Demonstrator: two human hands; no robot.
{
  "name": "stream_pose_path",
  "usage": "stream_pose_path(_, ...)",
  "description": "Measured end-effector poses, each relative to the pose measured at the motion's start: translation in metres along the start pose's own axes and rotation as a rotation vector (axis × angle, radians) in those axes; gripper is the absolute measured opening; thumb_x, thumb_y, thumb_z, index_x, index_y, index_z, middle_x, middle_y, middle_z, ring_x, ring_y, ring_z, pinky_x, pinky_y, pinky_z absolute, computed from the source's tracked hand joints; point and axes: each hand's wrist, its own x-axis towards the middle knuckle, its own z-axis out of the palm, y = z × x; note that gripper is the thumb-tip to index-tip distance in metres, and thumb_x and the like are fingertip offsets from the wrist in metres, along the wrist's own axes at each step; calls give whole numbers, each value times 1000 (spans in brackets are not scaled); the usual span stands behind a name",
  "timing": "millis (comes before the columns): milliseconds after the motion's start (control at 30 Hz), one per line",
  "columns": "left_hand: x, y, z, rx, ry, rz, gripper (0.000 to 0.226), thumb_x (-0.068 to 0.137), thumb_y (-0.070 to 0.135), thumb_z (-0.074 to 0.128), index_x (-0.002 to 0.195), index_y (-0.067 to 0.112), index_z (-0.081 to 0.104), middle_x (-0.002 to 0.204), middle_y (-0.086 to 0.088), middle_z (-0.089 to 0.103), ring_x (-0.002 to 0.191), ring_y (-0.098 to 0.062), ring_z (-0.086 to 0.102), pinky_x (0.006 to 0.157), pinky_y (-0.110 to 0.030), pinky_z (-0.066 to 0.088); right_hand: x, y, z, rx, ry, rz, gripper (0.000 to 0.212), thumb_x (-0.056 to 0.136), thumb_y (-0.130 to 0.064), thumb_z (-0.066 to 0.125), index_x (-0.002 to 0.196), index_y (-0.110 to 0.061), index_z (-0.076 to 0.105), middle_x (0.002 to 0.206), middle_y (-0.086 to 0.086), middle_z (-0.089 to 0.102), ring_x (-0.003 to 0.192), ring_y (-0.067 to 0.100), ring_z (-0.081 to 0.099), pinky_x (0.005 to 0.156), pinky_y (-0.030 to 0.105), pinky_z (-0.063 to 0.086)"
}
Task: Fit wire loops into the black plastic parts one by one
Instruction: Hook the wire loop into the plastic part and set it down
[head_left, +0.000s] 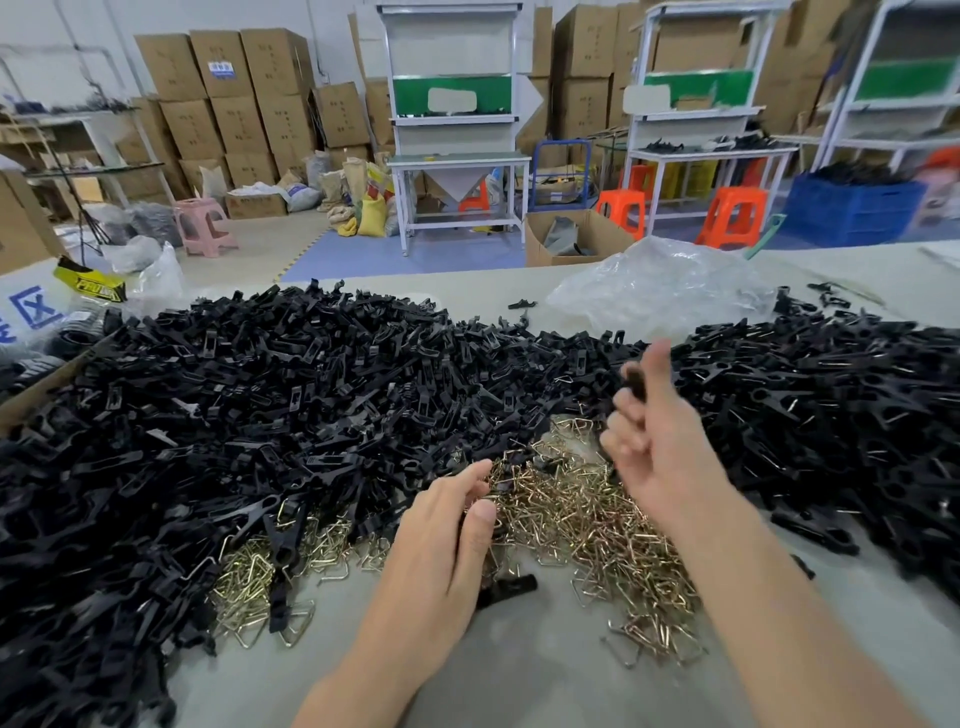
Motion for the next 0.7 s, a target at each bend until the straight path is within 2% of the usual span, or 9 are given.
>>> stream_pose_path(67,1,0,0,25,5,-32,36,102,60,22,137,59,31,123,35,48,125,6,43,104,-19,35,16,-45,3,393,-9,-109,79,78,-57,71,137,-12,45,94,10,66,69,10,70,56,20,56)
stream_pose_path(100,2,-1,0,43,4,-54,38,102,59,24,139,55,31,124,34,47,126,7,40,107,-24,35,22,-64,3,503,-11,-142,85,80,-55,71,145,-13,36,112,20,63,89,18,75,64,25,60)
stream_pose_path(200,3,-4,-1,157,-72,-57,55,97,65,29,148,45,29,139,29,37,132,10,26,117,-31,26,25,-74,0,400,-8,-110,90,86,-45,73,154,-7,27,131,31,57,110,29,72,88,30,60)
stream_pose_path(300,4,-7,0,400,-267,-15,81,83,87,19,153,46,17,154,23,17,144,1,6,125,-34,4,10,-28,0,3,-69,-87,51,93,-29,68,136,-8,53,123,16,71,106,23,73,87,30,60)
stream_pose_path(400,6,-11,3,546,-267,-5,81,85,83,22,153,41,27,160,12,18,150,-10,8,125,-35,-5,-10,32,0,-699,-101,-248,26,97,-27,63,123,-30,64,112,-8,74,105,7,69,88,22,56)
stream_pose_path(467,8,-14,0,543,-176,-38,69,91,73,37,149,34,41,157,8,31,147,-14,21,125,-35,8,-17,67,-6,-1155,-158,-454,29,103,-27,55,129,-38,60,122,-20,66,116,-6,57,103,21,46)
stream_pose_path(567,12,-21,-6,556,-61,-47,49,92,51,62,132,23,63,138,1,56,127,-24,52,111,-40,38,-20,98,-16,-1678,-240,-644,38,104,-34,48,141,-35,55,146,-13,51,138,6,40,121,32,24)
stream_pose_path(633,14,-27,-6,594,25,-5,32,88,35,74,115,17,72,116,-2,66,104,-28,64,91,-43,51,-19,102,-19,-1775,-243,-650,37,103,-37,49,139,-35,57,150,-9,47,141,13,37,119,33,21)
stream_pose_path(700,16,-32,-6,630,116,50,20,88,29,76,102,15,74,102,-2,67,88,-28,66,77,-42,53,-19,100,-20,-1762,-236,-648,32,100,-36,55,131,-36,62,144,-8,51,135,15,44,114,34,29)
